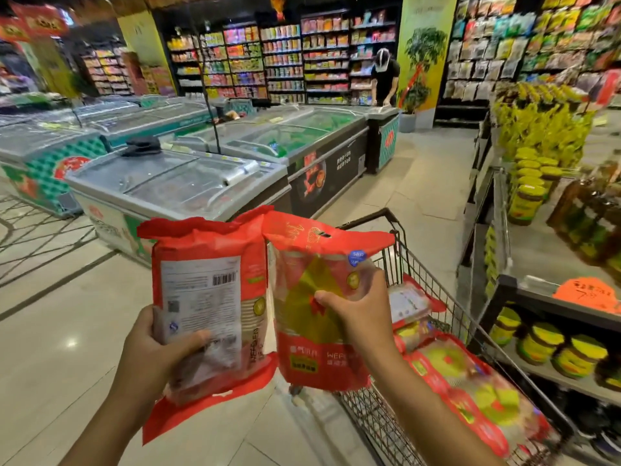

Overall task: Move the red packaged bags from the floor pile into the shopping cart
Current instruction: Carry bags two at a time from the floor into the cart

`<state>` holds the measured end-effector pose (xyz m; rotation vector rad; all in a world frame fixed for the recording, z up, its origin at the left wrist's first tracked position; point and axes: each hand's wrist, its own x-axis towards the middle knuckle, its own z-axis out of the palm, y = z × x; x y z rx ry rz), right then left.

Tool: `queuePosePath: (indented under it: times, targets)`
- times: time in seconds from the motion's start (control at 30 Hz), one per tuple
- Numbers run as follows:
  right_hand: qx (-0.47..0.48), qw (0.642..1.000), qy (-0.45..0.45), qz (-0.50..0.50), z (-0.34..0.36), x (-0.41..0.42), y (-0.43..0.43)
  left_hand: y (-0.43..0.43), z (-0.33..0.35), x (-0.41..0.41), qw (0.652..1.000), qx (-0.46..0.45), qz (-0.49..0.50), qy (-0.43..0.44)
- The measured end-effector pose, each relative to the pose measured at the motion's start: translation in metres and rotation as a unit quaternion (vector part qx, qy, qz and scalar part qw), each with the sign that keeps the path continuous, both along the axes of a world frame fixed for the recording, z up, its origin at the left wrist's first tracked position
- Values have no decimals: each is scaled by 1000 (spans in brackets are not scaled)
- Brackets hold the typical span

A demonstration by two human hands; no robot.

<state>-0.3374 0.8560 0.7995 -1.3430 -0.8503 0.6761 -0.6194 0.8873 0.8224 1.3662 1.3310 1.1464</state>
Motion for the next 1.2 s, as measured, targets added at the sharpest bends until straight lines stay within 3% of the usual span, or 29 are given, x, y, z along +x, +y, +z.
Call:
queuePosePath:
  times: [0.23,0.53,0.9,1.2]
  targets:
    - [-41,991,-6,-126,-26,37,57,135,-42,54,991,-26,-129,-34]
    - [-50,941,-13,-334,-23,82,72,259,-62,172,932,-72,-352,-41]
    - [-131,827,64,-543,-96,154,-49,214,-118,351,810,-155,-564,49]
    - [-229,829,173,-480,-242,266,-96,185,-219,470,786,-238,-548,158]
